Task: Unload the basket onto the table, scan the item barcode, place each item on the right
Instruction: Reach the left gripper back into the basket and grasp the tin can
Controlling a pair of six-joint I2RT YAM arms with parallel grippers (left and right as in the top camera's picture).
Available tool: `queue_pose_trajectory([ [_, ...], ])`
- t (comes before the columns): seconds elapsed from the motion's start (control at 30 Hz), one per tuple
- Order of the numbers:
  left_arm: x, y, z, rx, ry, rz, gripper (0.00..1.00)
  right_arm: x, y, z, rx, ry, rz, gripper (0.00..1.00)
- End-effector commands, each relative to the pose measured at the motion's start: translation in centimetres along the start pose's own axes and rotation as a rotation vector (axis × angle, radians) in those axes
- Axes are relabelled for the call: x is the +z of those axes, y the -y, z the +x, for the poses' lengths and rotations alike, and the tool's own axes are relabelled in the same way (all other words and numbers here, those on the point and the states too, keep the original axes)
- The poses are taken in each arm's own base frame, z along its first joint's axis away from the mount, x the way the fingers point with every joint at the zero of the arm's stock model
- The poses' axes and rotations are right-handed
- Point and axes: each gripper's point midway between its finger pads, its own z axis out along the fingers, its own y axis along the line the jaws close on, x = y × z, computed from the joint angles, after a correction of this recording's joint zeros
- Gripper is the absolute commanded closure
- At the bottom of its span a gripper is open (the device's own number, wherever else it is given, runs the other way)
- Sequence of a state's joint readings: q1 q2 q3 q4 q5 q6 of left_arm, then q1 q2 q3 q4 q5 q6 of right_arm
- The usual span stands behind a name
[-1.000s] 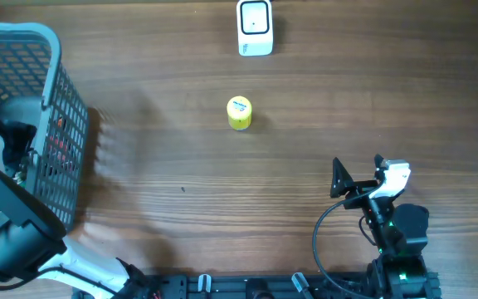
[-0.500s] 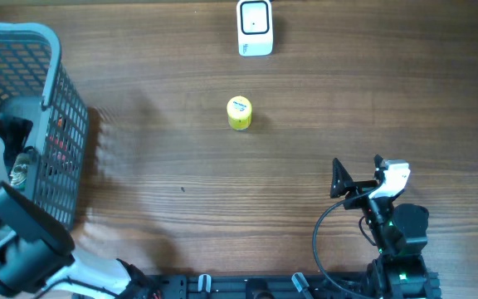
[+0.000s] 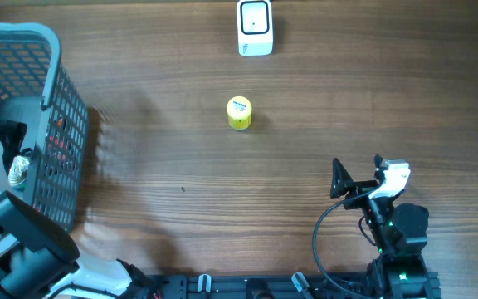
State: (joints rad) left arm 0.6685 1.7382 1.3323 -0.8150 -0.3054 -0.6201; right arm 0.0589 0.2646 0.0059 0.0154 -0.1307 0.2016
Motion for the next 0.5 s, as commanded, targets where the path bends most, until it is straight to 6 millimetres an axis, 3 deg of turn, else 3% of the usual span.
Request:
queue_pose_trajectory([
  [0.0, 1.3, -0.7, 0.5, -0.004, -0.005, -0.059, 0.0, 0.0, 0.0, -0.1, 0.008, 0.005, -0.003, 0.0],
  [0.47, 5.8, -2.1, 3.9, 0.004, -0.015, -0.081, 0.0, 0.0, 0.0, -0.1, 0.008, 0.004, -0.002, 0.0],
])
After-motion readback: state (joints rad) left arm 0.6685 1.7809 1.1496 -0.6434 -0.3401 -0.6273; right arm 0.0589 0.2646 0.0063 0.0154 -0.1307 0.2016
